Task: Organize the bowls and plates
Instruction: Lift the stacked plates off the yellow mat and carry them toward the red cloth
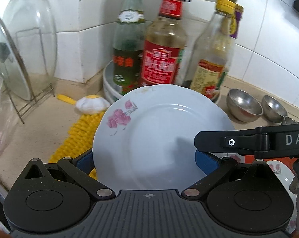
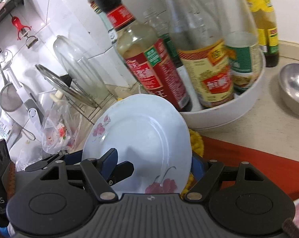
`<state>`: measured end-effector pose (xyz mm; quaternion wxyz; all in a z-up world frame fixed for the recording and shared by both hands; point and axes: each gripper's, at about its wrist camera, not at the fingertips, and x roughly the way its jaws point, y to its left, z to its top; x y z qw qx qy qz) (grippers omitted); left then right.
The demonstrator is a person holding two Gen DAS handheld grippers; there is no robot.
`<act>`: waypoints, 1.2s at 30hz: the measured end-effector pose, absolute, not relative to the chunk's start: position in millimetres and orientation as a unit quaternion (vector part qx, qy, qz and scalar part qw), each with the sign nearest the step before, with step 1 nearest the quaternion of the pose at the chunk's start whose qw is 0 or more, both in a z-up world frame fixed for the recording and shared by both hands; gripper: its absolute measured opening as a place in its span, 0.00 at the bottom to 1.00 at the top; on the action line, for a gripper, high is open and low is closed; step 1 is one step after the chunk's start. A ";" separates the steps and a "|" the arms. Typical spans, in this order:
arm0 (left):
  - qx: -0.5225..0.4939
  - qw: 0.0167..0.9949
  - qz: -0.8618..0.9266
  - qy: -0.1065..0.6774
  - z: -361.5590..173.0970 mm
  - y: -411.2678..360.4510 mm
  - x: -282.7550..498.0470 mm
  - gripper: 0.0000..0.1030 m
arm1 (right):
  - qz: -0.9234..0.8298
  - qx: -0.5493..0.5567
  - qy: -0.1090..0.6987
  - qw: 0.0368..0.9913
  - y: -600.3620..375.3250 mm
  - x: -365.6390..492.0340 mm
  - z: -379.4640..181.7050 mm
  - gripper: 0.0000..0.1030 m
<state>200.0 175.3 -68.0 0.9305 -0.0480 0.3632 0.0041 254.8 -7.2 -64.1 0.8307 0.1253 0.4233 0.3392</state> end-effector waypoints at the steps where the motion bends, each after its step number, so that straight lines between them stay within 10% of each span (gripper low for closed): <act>1: -0.047 0.931 0.002 0.363 -67.3 170.8 199.9 1.00 | 0.338 0.127 0.423 0.831 -12.0 253.7 -63.6 0.70; 36: 0.033 0.918 -0.161 0.360 -65.1 -7.8 174.6 1.00 | 0.188 0.212 0.394 0.874 -201.1 175.5 -57.6 0.70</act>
